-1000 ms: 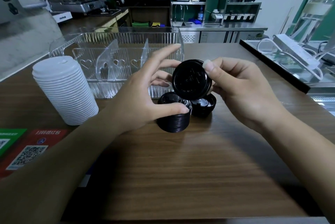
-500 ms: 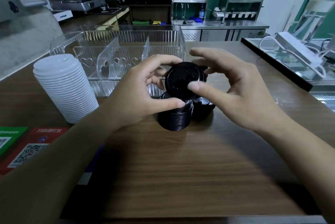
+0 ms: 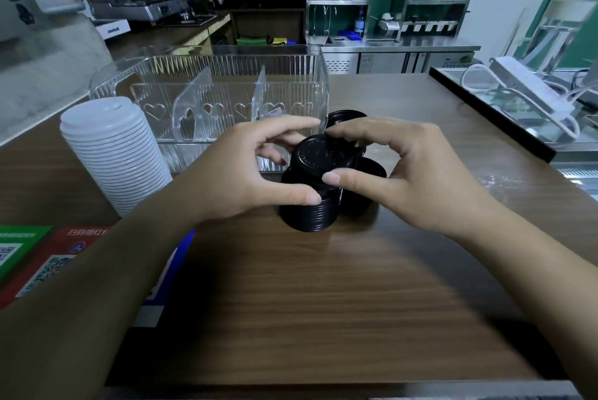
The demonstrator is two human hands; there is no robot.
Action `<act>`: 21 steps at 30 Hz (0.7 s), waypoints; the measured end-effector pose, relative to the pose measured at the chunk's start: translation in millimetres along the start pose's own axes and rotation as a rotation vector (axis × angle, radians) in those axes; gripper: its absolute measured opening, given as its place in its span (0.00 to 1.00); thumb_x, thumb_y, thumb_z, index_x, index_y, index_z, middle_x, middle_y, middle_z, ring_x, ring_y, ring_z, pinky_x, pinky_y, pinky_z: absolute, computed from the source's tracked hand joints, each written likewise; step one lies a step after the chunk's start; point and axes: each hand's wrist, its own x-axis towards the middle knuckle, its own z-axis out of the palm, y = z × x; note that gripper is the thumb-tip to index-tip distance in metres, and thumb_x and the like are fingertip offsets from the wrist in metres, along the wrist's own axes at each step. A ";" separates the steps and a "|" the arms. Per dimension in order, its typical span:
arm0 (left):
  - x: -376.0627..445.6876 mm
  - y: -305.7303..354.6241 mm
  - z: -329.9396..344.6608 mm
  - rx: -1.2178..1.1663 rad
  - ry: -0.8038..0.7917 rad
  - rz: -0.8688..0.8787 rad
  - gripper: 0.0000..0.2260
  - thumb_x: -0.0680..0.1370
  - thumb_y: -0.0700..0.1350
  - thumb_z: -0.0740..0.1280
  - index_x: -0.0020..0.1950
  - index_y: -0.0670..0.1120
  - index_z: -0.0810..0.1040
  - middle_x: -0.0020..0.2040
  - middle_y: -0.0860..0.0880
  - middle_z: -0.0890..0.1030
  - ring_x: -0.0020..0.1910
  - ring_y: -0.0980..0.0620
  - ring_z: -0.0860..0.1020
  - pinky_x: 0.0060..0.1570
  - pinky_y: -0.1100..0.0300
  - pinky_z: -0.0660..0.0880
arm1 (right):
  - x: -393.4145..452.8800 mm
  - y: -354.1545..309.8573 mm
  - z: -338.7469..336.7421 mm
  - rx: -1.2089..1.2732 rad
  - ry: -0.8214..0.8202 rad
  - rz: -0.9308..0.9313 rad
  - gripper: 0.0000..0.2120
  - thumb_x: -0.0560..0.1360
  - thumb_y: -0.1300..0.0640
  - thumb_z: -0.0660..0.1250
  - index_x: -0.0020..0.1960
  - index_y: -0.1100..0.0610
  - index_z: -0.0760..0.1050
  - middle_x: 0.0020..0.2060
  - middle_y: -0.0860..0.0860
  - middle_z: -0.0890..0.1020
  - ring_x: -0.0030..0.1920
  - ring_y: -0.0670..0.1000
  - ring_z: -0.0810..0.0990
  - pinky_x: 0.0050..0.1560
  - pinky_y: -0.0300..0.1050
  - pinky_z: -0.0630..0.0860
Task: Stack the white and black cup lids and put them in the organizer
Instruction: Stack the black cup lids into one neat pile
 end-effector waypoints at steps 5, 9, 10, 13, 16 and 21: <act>-0.2 -0.9 -1.2 0.051 -0.149 -0.121 0.46 0.66 0.61 0.90 0.82 0.64 0.76 0.68 0.63 0.86 0.70 0.65 0.82 0.74 0.55 0.80 | -1.9 3.1 16.2 -0.043 -0.079 0.004 0.22 0.77 0.42 0.81 0.66 0.53 0.86 0.59 0.44 0.87 0.61 0.44 0.86 0.63 0.49 0.81; 0.3 -4.1 2.7 0.031 -0.179 -0.132 0.43 0.69 0.57 0.90 0.81 0.64 0.76 0.69 0.63 0.85 0.71 0.67 0.81 0.74 0.60 0.77 | -0.5 4.7 20.3 -0.108 -0.104 0.007 0.22 0.78 0.40 0.79 0.65 0.52 0.86 0.59 0.45 0.87 0.61 0.45 0.85 0.64 0.50 0.79; 0.4 -4.6 3.6 0.027 -0.182 -0.137 0.43 0.69 0.56 0.90 0.82 0.64 0.76 0.69 0.64 0.85 0.72 0.68 0.80 0.73 0.63 0.76 | 0.0 4.9 20.2 -0.114 -0.108 0.004 0.22 0.78 0.40 0.78 0.65 0.52 0.86 0.59 0.45 0.87 0.61 0.46 0.84 0.65 0.50 0.79; 0.8 -3.6 6.1 0.007 -0.196 -0.159 0.45 0.71 0.54 0.89 0.84 0.64 0.73 0.69 0.67 0.85 0.72 0.71 0.78 0.69 0.72 0.73 | 0.0 5.5 21.1 -0.106 -0.123 -0.012 0.21 0.79 0.40 0.78 0.66 0.51 0.86 0.60 0.44 0.87 0.63 0.45 0.84 0.66 0.50 0.79; 0.8 -5.1 5.8 -0.022 -0.215 -0.173 0.46 0.71 0.53 0.89 0.86 0.63 0.72 0.71 0.67 0.84 0.74 0.68 0.79 0.76 0.62 0.74 | -1.0 6.0 20.7 -0.091 -0.145 0.046 0.25 0.77 0.36 0.76 0.68 0.48 0.86 0.62 0.43 0.86 0.64 0.43 0.83 0.67 0.49 0.79; -0.5 0.5 5.3 -0.005 -0.213 -0.183 0.46 0.71 0.52 0.89 0.85 0.62 0.73 0.71 0.67 0.83 0.73 0.70 0.78 0.75 0.64 0.74 | -1.2 3.8 17.4 -0.041 -0.171 0.144 0.27 0.75 0.35 0.78 0.70 0.45 0.85 0.61 0.42 0.85 0.64 0.42 0.83 0.68 0.49 0.79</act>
